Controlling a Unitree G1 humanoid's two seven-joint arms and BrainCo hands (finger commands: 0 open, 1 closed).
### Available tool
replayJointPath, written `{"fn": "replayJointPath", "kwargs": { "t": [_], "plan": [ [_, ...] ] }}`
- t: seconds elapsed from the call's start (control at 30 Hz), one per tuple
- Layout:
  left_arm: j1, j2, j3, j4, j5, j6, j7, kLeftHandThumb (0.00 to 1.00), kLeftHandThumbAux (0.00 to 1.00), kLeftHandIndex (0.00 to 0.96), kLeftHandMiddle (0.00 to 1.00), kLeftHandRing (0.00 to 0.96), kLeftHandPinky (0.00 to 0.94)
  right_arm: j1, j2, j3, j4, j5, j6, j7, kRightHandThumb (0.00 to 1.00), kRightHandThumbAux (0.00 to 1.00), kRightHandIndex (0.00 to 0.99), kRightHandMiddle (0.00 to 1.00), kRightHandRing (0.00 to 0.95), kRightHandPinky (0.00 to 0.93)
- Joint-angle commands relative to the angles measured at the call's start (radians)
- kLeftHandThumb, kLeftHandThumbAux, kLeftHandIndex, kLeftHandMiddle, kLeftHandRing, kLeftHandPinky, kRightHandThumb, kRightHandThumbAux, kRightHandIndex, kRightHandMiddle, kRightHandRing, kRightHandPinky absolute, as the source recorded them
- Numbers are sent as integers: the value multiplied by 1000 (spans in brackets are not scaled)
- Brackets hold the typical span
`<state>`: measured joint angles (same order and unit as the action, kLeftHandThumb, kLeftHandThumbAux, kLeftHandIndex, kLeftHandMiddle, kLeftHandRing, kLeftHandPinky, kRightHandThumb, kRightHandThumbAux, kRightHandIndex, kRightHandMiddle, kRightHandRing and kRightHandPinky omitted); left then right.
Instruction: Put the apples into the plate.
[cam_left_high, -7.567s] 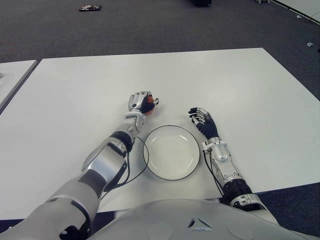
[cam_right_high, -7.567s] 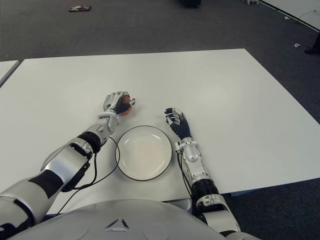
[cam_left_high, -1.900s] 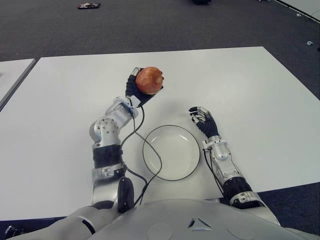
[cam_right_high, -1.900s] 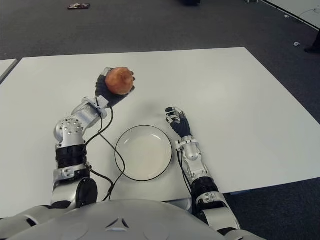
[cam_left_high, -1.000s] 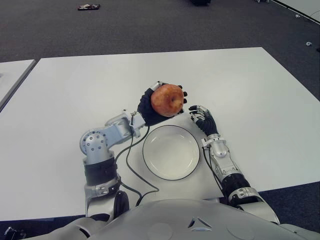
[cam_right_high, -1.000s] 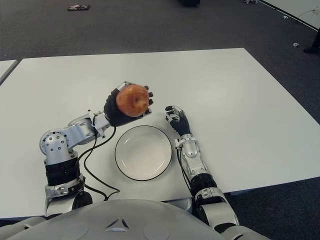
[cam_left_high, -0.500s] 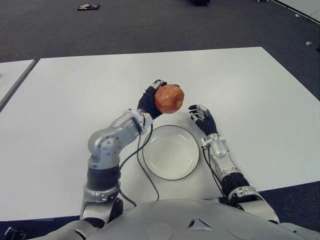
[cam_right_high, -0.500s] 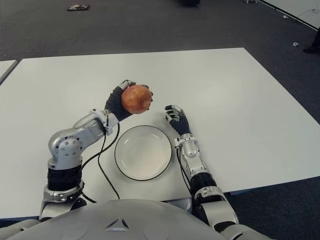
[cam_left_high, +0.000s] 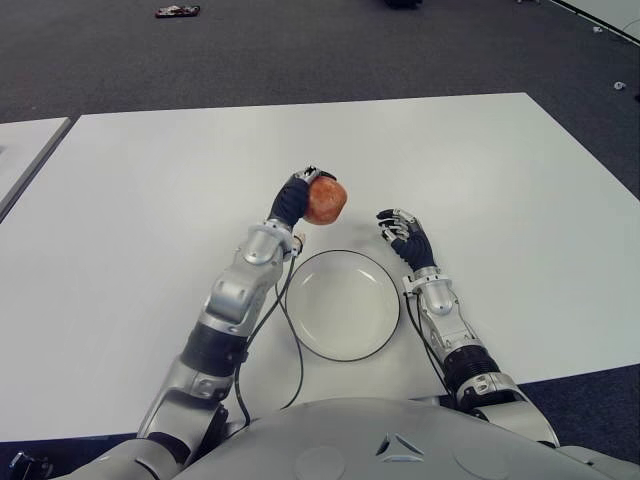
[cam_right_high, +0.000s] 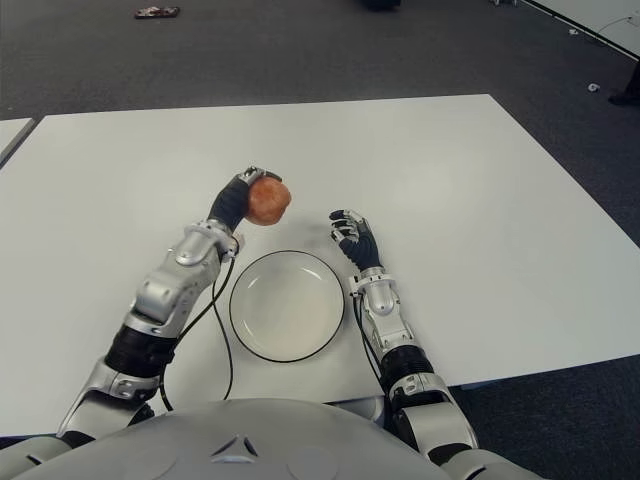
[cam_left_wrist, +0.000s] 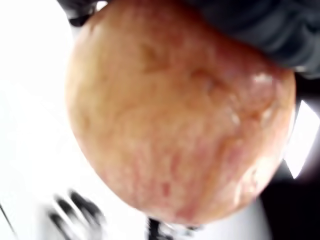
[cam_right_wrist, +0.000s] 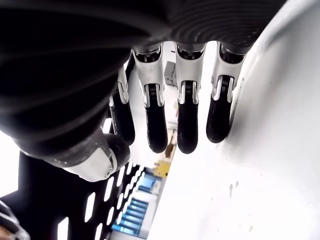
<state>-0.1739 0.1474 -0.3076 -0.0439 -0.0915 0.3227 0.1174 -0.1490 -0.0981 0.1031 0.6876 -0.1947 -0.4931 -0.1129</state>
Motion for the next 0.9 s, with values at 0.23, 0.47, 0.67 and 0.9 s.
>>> {"fn": "replayJointPath", "kwargs": {
  "t": [0.23,0.47,0.67,0.9],
  "plan": [
    [-51,74,-117,390,470,-452,268,724,698,444,888,895,887,83,10,3,51,9,53,24,675,669,312,337,325,336],
    [-81,83,-119,515,607,-546,376,722,698,444,888,892,885,84,8,0,43,13,73,39,674,663,311,337,326,346],
    [-82,81,-116,559,661,-575,400,721,698,445,882,887,881,86,6,-2,43,15,60,41,675,664,313,338,329,344],
    [-51,71,-111,548,655,-606,356,720,698,445,876,880,879,84,2,2,45,9,48,40,683,659,315,345,336,348]
  ]
}}
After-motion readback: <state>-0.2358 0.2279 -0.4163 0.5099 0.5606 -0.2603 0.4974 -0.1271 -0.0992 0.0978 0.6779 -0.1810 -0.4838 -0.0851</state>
